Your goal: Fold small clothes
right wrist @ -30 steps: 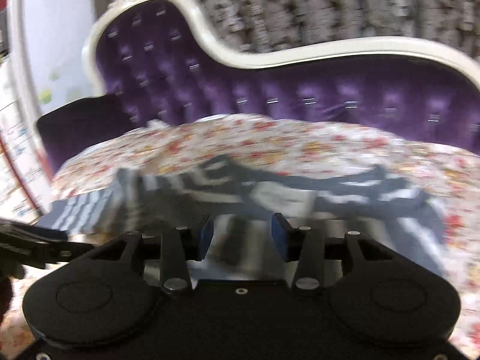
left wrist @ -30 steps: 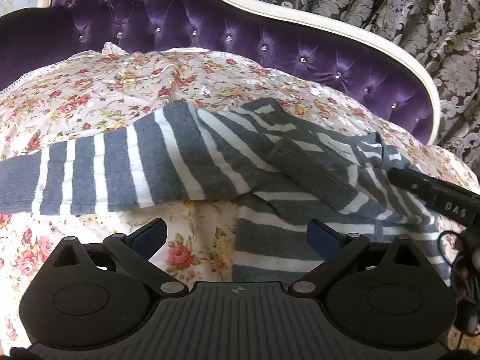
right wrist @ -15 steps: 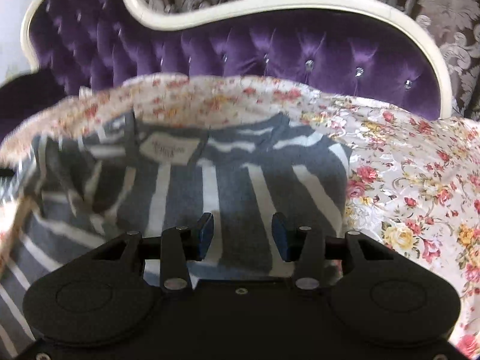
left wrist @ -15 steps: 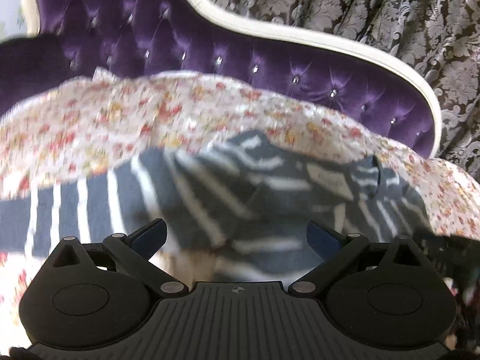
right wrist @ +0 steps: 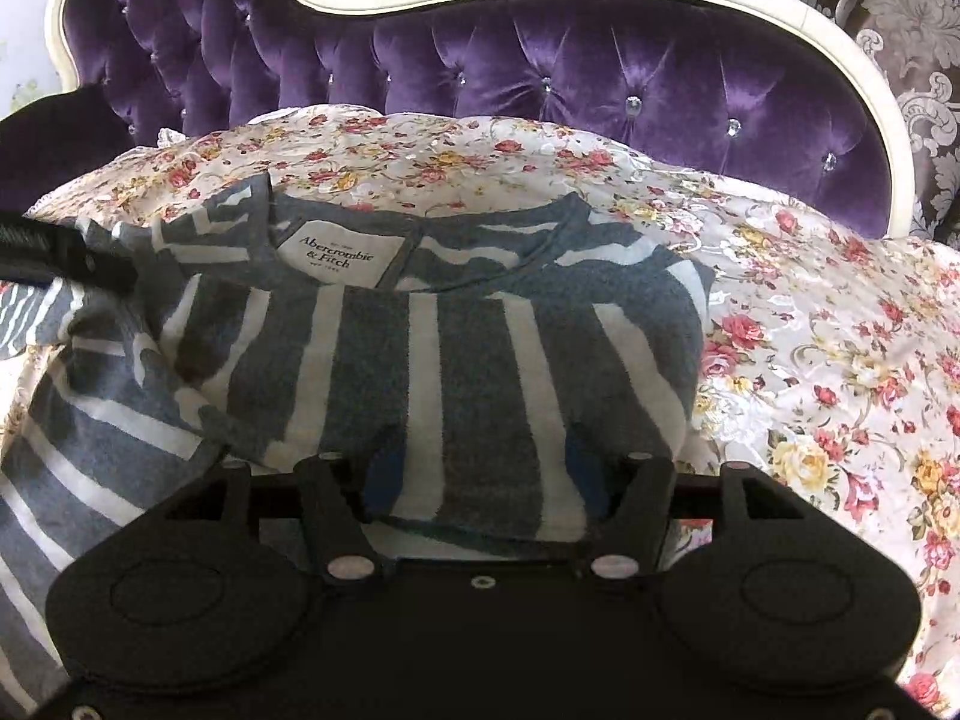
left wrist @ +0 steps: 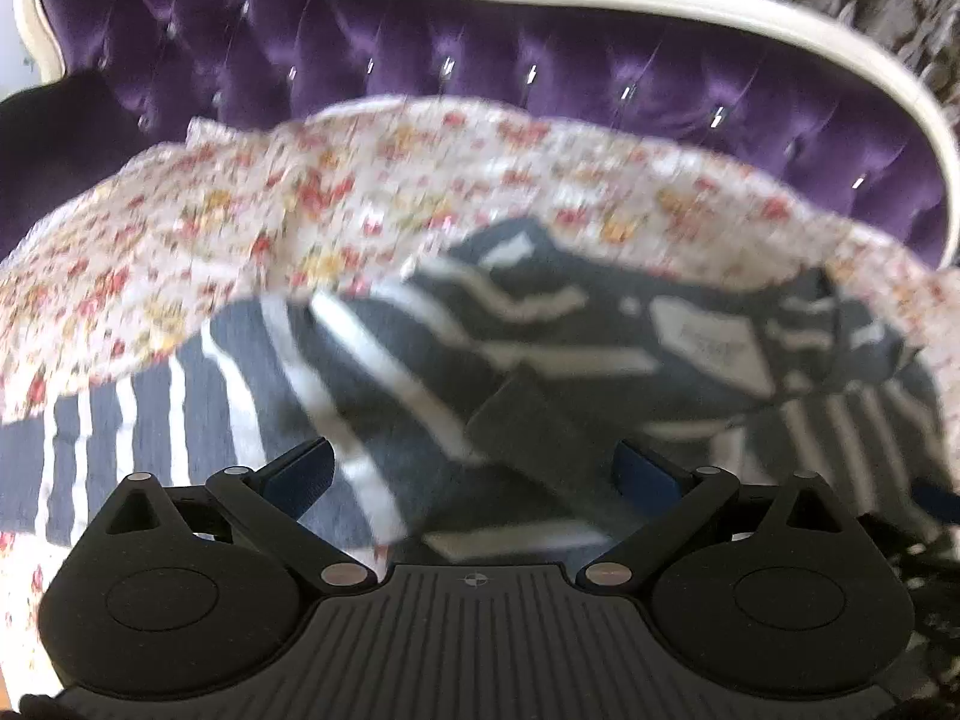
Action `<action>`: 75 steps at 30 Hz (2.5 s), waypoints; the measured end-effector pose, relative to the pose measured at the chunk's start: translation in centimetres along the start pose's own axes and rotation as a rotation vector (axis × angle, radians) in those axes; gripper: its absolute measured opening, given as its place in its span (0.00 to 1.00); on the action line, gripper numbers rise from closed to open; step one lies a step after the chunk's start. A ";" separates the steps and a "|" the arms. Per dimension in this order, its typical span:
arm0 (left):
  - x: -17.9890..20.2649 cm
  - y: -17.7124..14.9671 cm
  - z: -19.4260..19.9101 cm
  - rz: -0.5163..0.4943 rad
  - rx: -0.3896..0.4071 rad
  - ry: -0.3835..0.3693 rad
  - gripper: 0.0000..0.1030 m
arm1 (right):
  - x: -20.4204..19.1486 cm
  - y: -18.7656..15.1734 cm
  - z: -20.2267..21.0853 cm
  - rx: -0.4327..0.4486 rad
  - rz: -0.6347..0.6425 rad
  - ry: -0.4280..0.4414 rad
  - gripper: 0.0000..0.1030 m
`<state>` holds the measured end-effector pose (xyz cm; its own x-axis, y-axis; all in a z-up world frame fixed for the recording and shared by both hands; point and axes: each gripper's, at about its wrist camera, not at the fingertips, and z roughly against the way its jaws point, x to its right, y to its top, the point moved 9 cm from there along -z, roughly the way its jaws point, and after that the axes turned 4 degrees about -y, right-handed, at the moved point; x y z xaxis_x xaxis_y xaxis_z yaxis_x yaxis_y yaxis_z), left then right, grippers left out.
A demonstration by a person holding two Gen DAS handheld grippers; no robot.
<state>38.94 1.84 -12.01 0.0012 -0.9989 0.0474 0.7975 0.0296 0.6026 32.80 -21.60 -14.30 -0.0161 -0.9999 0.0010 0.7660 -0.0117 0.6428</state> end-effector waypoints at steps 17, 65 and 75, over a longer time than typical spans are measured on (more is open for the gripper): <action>-1.9 -6.5 1.6 0.024 -0.056 -0.019 0.98 | 0.8 0.0 0.4 -0.030 -0.048 0.023 0.65; -0.9 0.3 2.3 0.061 0.064 -0.180 0.66 | 6.1 1.5 2.7 0.050 -0.313 0.046 0.68; 1.0 -0.3 -1.1 -0.076 0.024 -0.205 0.47 | 6.7 1.5 2.6 0.043 -0.337 0.052 0.68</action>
<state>39.38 0.79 -13.03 -0.1832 -0.9699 0.1601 0.7760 -0.0427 0.6293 32.17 -28.28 -11.28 -0.2298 -0.9391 -0.2554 0.6951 -0.3420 0.6323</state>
